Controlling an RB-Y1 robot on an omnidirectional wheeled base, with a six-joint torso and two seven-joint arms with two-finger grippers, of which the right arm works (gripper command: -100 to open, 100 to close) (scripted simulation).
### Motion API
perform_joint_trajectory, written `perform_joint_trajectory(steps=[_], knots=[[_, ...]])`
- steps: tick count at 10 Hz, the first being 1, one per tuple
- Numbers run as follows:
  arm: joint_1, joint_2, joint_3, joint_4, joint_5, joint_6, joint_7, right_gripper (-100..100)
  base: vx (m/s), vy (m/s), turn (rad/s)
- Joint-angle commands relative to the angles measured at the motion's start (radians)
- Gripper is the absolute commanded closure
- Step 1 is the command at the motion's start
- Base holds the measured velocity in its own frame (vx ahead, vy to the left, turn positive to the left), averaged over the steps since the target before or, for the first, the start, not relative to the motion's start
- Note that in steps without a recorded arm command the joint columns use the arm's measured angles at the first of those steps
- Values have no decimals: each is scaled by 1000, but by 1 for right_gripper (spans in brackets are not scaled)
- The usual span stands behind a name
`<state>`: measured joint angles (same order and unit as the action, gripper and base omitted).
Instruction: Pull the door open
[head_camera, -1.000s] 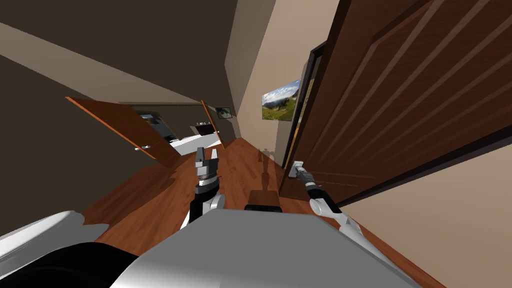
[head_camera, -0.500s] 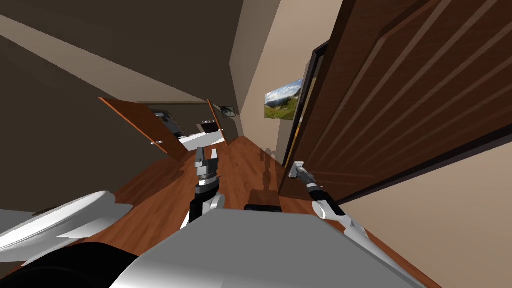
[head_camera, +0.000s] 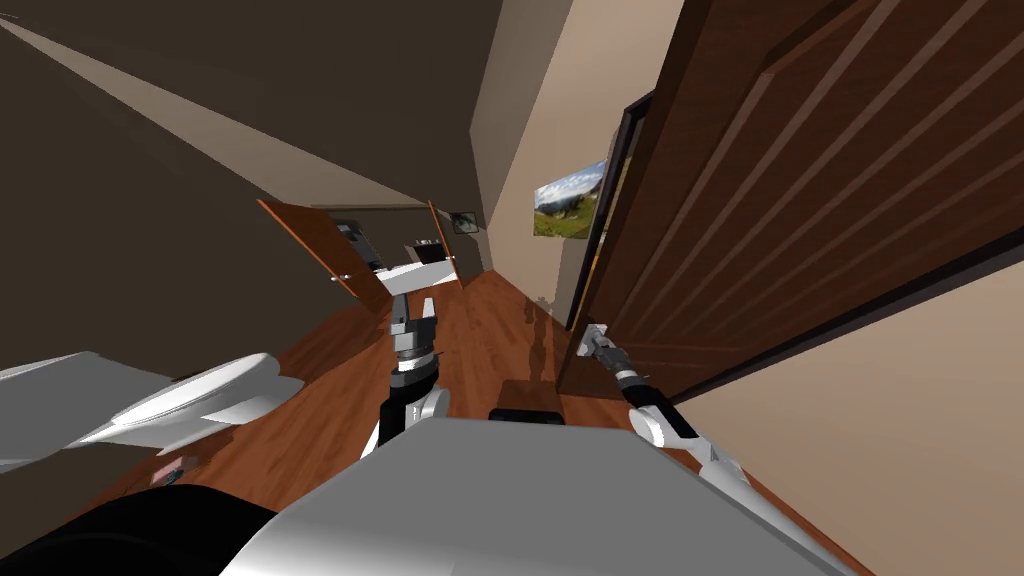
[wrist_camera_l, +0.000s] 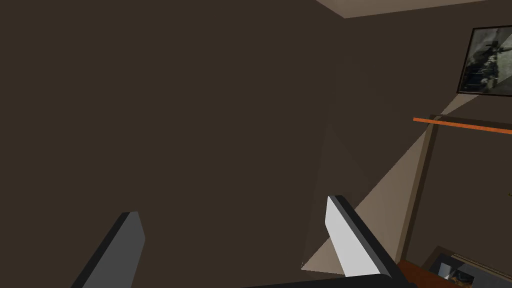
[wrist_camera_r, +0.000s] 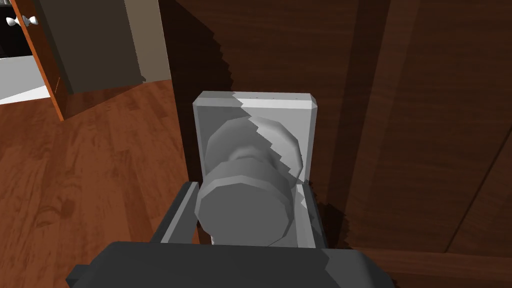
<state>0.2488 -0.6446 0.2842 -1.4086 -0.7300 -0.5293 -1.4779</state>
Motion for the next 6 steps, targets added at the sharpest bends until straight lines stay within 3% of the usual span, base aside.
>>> perform_joint_trajectory(steps=[1, 2, 6], knots=[[5, -14, 10, -4, 3, -14, -14, 100, -179, -84, 88], [3, -7, 8, -2, 2, -5, -7, 100, -75, -30, 36], [21, -48, 39, -5, 12, -43, -45, 100, -169, -54, 116]])
